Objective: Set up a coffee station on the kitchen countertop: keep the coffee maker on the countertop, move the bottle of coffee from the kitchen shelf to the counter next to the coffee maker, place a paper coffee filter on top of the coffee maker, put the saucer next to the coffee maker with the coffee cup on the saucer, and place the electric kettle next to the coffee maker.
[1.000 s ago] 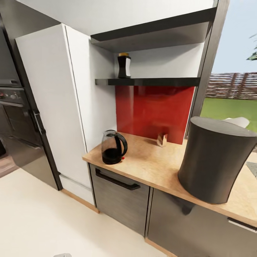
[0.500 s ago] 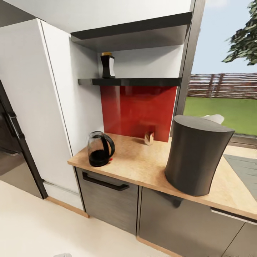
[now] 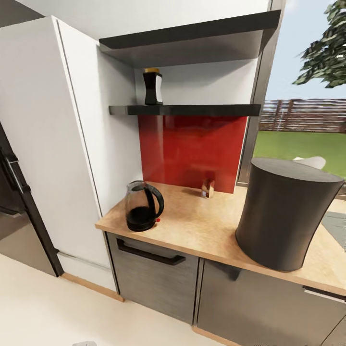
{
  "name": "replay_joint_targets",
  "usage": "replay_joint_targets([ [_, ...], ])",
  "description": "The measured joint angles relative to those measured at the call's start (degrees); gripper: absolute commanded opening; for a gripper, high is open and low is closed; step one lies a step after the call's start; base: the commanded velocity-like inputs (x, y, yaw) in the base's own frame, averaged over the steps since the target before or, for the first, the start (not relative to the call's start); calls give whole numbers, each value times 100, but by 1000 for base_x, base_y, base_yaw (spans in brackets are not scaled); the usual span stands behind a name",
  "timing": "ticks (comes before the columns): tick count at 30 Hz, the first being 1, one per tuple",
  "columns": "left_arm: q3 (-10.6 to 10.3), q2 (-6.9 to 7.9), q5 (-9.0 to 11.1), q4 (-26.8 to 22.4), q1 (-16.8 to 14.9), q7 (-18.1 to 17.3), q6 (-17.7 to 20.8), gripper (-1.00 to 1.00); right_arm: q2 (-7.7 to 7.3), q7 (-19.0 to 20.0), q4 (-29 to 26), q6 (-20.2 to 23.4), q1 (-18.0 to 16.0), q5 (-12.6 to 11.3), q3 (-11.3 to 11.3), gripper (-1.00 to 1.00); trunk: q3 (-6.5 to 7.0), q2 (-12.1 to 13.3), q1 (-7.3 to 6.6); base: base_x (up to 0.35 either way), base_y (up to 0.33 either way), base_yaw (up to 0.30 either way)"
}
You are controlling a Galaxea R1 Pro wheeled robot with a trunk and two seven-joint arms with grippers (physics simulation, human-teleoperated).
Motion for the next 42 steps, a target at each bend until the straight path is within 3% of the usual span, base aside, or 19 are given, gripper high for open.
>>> replay_joint_targets([
  [8, 0, 0, 0, 0, 0, 5, 0, 100, 0, 1, 0, -2, 0, -2, 4, 100, 0, 0, 0, 19, 37, -254],
  [19, 0, 1, 1, 0, 0, 5, -1, 100, 1, 0, 2, -6, -1, -2, 5, 100, 0, 0, -1, 114, 262, -53],
  [34, -9, 0, 0, 0, 0, -3, -3, 100, 0, 8, 0, -6, 0, -2, 5, 100, 0, 0, 1, 16, 54, -247],
  [42, -9, 1, 1, 0, 0, -4, -5, 100, 1, 1, 2, -6, -1, -2, 11, 100, 0, 0, 0, 0, 231, -148],
])
